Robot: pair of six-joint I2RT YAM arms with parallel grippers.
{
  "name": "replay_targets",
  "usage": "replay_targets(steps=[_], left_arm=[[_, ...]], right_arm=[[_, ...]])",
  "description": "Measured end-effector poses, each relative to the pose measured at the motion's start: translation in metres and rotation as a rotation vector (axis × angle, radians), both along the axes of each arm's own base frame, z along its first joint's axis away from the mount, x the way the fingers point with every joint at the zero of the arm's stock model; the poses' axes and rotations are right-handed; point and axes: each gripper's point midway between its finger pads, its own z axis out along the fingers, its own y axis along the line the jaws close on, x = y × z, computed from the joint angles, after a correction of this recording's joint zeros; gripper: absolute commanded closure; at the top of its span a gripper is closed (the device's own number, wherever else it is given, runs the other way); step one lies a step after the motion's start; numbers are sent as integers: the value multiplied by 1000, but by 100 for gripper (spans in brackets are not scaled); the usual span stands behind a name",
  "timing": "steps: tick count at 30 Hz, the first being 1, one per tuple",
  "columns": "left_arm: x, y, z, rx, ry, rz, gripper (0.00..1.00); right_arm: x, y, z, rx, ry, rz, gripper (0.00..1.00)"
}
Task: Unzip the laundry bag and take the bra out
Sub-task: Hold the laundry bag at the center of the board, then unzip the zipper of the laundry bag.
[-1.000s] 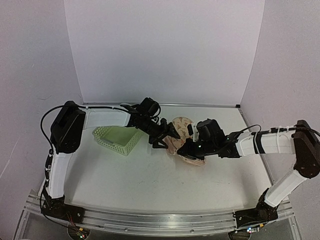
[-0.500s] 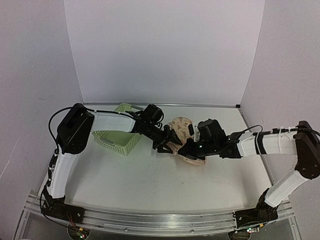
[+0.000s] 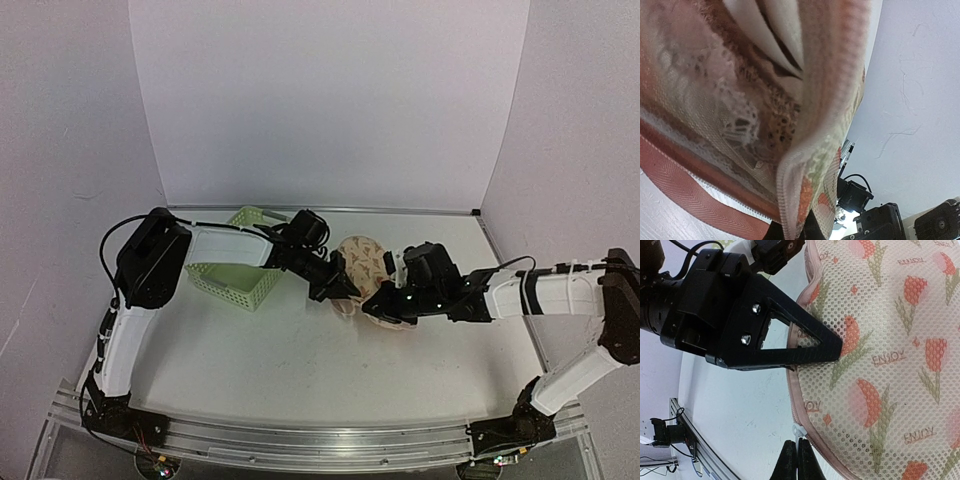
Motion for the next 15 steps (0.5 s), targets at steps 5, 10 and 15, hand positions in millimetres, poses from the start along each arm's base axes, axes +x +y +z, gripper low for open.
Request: replay_targets(steps=[5,10,15], left_arm=[[0,-2,1,-5,-3,1,100],[0,-3,3,-12,-8,0,100],[1,-6,11,-31,-22,-14,100]], right_arm=[[-7,-10,0,-4,-7,-8,100],[-20,-32,-5,-32,-5,-35,100],[-29,-53,-9,-69,-13,-69,100]])
